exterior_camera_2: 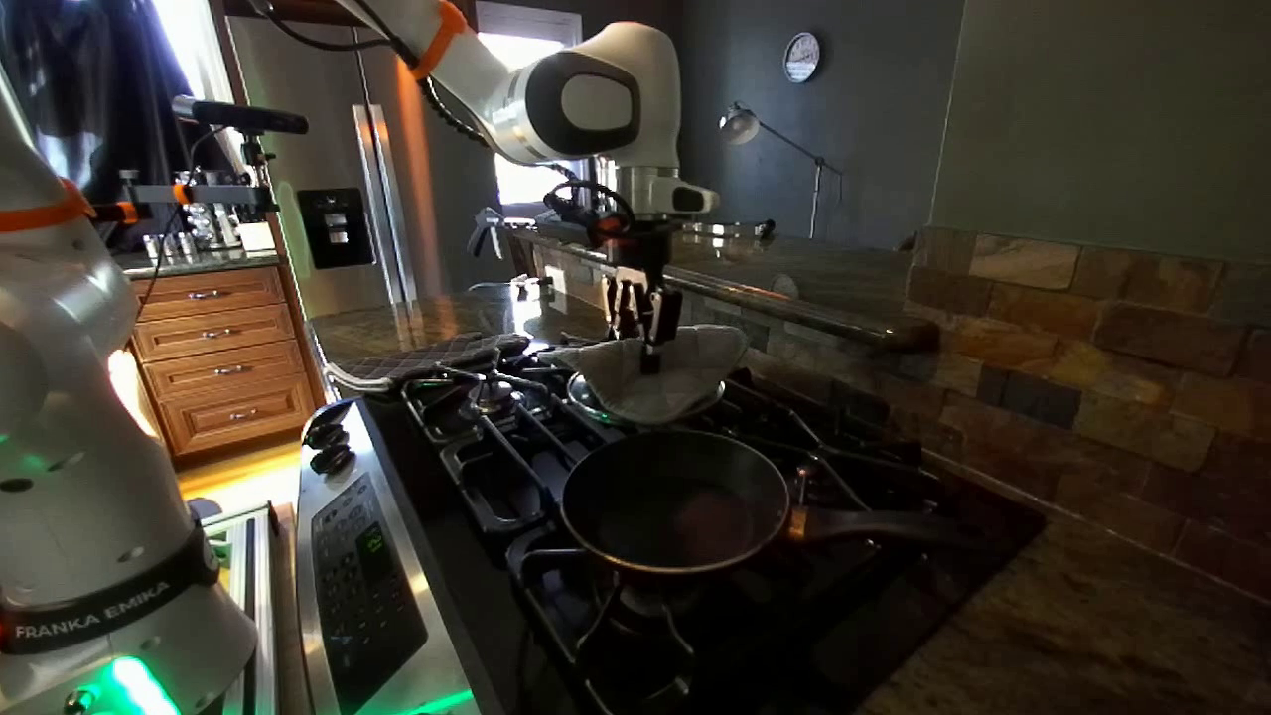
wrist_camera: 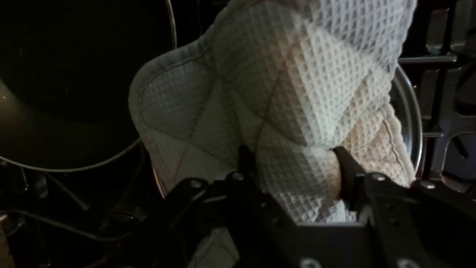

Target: Move the pan to the bottom right stove plate and use the potholder to put the lid on the pan

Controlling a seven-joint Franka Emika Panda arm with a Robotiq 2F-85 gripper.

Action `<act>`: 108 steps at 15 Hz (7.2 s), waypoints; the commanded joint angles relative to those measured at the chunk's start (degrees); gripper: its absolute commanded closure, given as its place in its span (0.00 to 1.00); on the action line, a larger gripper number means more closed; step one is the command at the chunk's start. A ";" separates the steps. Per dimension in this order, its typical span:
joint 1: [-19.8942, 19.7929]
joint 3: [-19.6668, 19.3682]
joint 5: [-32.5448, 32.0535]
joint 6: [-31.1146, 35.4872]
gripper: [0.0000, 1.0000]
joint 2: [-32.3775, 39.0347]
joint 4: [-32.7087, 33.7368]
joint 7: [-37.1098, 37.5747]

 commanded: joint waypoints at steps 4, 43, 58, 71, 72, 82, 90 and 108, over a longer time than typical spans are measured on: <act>-1.32 -1.17 -0.51 -1.56 0.70 -4.48 -2.86 1.17; -13.78 -8.00 0.20 -0.70 0.70 -11.17 -8.21 18.86; -14.68 -8.94 0.95 0.61 0.70 -8.03 -7.16 22.94; -14.34 -8.99 1.54 2.18 0.70 -6.51 -7.31 24.48; -14.31 -9.01 1.59 2.09 0.70 -6.42 -7.31 24.41; -13.99 -8.72 1.29 1.92 0.70 -5.67 -7.16 24.66; -13.87 -8.71 1.10 1.68 0.26 -5.23 -6.84 24.75; -14.76 -8.26 -2.52 -2.16 0.00 -15.49 -7.54 22.56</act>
